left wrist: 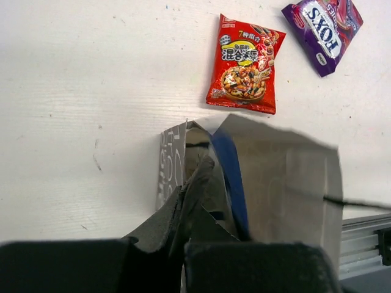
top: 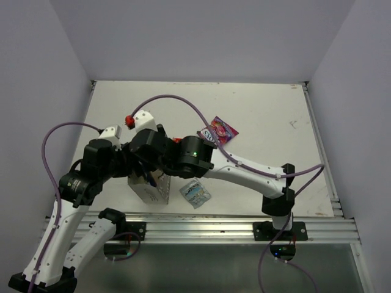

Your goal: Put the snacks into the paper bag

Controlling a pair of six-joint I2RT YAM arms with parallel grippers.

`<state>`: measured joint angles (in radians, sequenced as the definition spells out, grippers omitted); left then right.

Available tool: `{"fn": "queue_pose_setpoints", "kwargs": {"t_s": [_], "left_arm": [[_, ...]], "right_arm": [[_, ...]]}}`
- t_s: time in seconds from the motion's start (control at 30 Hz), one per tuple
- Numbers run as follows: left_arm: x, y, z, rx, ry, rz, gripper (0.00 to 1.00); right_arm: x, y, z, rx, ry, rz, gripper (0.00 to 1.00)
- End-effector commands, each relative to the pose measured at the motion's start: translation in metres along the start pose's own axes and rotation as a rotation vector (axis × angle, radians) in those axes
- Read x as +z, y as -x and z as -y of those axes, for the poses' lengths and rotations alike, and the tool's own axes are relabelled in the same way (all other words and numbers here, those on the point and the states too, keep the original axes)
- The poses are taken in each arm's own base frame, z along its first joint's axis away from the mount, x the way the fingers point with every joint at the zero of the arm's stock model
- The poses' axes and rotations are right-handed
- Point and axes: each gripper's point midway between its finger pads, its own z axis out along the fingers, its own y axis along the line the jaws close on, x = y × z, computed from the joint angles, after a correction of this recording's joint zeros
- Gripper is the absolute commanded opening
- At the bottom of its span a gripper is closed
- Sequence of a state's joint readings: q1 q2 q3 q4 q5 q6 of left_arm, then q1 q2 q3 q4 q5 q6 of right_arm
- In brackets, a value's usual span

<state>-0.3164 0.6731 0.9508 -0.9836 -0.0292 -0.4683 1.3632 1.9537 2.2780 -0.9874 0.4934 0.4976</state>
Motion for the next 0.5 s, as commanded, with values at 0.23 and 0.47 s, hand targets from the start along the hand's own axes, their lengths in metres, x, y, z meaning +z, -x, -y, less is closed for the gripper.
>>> {"fn": "queue_pose_setpoints", "kwargs": {"t_s": [0.23,0.47], "left_arm": [[-0.002,0.008,0.005,0.027,-0.025,0.024,0.0],[-0.004,0.005,0.003,0.016,-0.022,0.024,0.0]], "right_arm": [[-0.065,0.028,0.072,0.011,-0.167,0.123,0.86],[-0.007,0.001,0.208,0.086,-0.38,0.037,0.88]]}}
